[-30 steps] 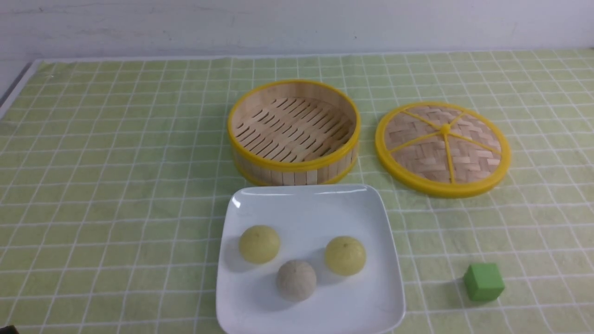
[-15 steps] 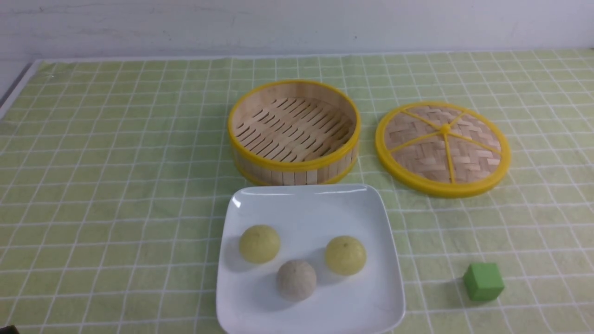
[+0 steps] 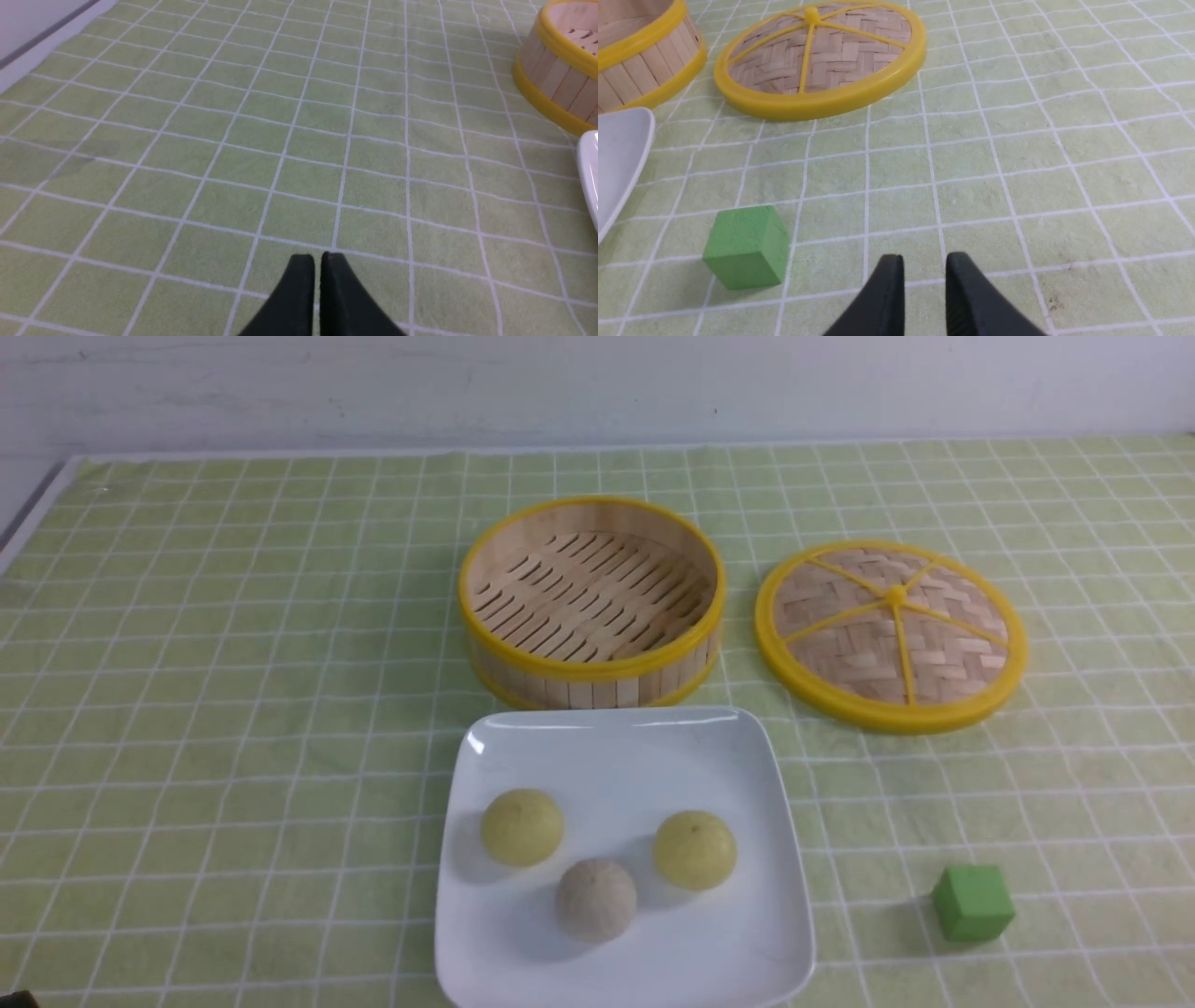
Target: Put the steamed buns into the plate on the green tablecloth.
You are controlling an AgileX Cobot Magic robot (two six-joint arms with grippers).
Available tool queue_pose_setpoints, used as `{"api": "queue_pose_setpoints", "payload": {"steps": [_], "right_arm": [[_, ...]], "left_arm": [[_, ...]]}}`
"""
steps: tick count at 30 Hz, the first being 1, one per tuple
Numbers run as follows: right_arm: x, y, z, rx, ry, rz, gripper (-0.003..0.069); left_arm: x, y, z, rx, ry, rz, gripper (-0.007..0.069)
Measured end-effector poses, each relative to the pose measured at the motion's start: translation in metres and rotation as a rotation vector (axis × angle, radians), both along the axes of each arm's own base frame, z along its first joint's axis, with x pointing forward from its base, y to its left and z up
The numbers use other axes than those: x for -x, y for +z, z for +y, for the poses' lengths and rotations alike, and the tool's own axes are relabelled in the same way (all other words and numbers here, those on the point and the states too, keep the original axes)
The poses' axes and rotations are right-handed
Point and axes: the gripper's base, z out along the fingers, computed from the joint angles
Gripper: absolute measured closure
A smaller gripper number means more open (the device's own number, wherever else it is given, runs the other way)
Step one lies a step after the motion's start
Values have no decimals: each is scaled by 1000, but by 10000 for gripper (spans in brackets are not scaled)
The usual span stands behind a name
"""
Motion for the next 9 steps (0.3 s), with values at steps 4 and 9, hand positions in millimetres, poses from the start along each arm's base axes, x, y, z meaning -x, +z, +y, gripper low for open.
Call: {"api": "queue_pose_setpoints", "payload": {"steps": [4,9], "right_arm": [[0,0,0,0,0,0,496],[0,0,0,0,0,0,489]], "left_arm": [[0,0,0,-3,0,0,573],[0,0,0,-4,0,0,571]]}}
